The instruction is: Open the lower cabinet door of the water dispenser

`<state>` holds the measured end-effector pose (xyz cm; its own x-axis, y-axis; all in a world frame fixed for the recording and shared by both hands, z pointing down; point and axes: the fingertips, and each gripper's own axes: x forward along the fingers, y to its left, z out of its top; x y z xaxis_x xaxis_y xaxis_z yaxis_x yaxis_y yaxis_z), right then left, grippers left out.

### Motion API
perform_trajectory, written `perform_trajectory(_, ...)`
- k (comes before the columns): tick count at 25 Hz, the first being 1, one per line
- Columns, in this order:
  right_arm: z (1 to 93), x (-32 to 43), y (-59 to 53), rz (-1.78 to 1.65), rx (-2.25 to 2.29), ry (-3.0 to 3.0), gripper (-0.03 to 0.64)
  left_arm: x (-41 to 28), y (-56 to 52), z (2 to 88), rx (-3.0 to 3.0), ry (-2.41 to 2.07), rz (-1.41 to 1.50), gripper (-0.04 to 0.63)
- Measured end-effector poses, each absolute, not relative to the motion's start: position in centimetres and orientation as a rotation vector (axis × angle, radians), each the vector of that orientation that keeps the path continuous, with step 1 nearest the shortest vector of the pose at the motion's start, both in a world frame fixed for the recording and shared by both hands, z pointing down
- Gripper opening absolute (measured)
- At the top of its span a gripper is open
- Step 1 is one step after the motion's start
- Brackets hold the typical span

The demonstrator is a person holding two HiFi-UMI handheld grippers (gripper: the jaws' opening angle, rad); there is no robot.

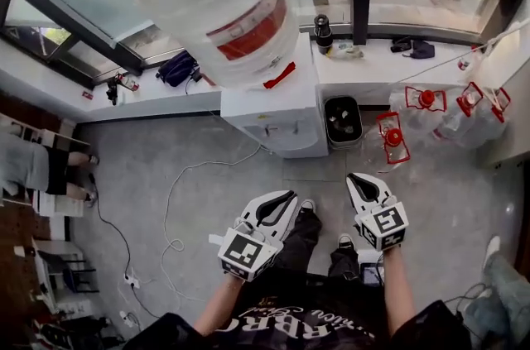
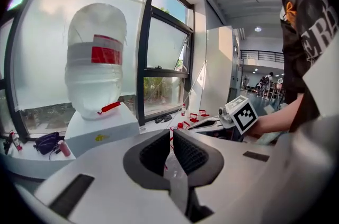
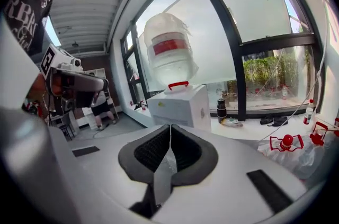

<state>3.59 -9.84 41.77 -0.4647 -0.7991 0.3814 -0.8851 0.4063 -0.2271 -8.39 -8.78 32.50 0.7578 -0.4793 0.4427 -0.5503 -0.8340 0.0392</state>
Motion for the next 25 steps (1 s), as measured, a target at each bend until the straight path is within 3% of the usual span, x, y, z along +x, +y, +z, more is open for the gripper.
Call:
perform_trajectory(11, 61.4, 3.0, -19.9, 0.580, 1.387, -2.267, 0.071, -8.2, -17.6, 46.8, 2.772, -0.586, 0.832, 0.028)
perform_trajectory(17, 73.4, 2.9, -23.4, 0.611, 1.330, -2.234, 0.162, -5.2, -20.3, 54.4, 2.817, -0.427, 0.895, 0.028)
perform_trajectory(25, 85.8, 1.7, -27.9, 0.634, 1.267, -2.190, 0.215, -5.5, -22.6, 64.5, 2.767, -0.387, 0.960, 0.028)
